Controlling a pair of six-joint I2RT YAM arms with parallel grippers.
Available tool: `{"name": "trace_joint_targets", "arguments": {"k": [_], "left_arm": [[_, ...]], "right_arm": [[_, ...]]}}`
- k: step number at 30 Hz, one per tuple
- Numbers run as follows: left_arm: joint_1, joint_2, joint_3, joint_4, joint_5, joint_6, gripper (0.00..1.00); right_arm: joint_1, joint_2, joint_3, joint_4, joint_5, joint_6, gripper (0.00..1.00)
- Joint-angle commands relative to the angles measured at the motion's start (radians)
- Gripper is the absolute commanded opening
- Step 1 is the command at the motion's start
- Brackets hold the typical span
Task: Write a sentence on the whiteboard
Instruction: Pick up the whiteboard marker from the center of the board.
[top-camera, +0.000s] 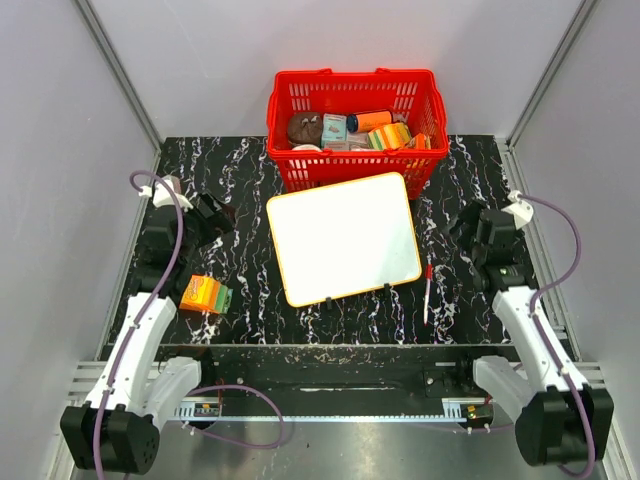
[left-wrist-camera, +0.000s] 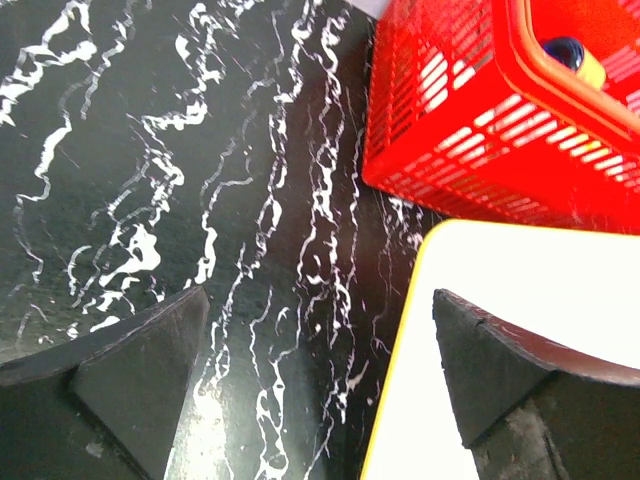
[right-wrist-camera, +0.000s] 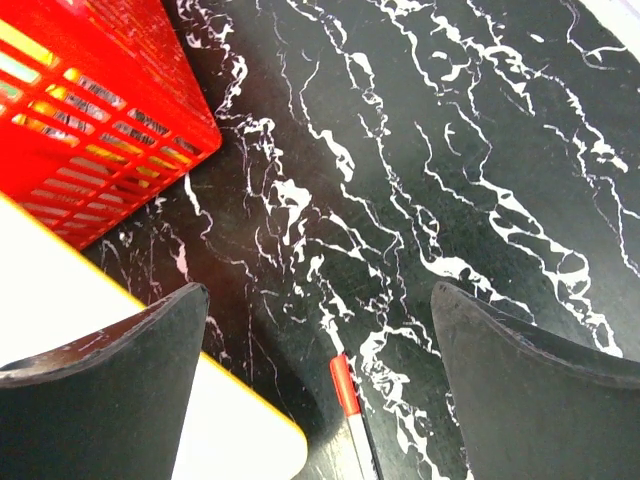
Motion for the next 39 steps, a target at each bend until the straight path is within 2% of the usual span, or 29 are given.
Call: {"name": "trace_joint_targets", "arguments": {"k": [1,4,9,13,17,18,20,22,29,34,37,38,39], "left_arm": [[0.001,-0.021,-0.013,0.035,0.099,0.002,0.99],[0.000,-0.040,-0.019,0.014,0.173,0.010,0.99],[0.000,-0.043,-0.037,-0.026,0.262,-0.001,0.99],[-0.002,-0.052,-0.046,-0.097,0.302,-0.004,0.99],[-0.005,-0.066,-0.037,-0.169,0.299,0.019,0.99],[-0.006,-0.069,-0.036,-0.175,0.300,0.020,0.99],[-0.008,-0.070,-0.036,-0.177,0.322,0.020,0.99],[-0.008,-0.069,-0.031,-0.180,0.334,0.025,0.99],[-0.009,-0.073,-0.002,-0.229,0.360,0.043,0.99],[-0.009,-0.110,-0.033,-0.238,0.394,0.028,0.99],[-0.009,-0.113,-0.040,-0.240,0.423,0.022,0.99],[-0.009,-0.110,-0.042,-0.240,0.428,0.022,0.99],[-0.009,-0.109,-0.043,-0.238,0.432,0.019,0.99]], "right_arm": [[-0.001,-0.139,-0.079,0.043,-0.072,0.022,1.00],[0.000,-0.135,-0.016,-0.095,-0.155,0.004,1.00],[0.000,0.029,0.070,-0.238,-0.196,0.021,1.00],[-0.001,0.119,0.078,-0.289,-0.264,0.030,1.00],[-0.001,0.140,0.053,-0.335,-0.233,0.033,0.99],[-0.001,0.140,0.041,-0.338,-0.236,0.036,0.96],[-0.001,0.146,0.035,-0.330,-0.267,0.045,0.83],[-0.001,0.158,0.029,-0.312,-0.291,0.053,0.81],[0.000,0.306,0.040,-0.297,-0.410,0.047,0.61],[-0.001,0.366,0.009,-0.257,-0.431,0.054,0.60],[-0.001,0.406,0.012,-0.255,-0.422,0.047,0.53],[0.000,0.416,0.018,-0.255,-0.416,0.047,0.48],[0.000,0.423,0.023,-0.255,-0.416,0.047,0.35]]}}
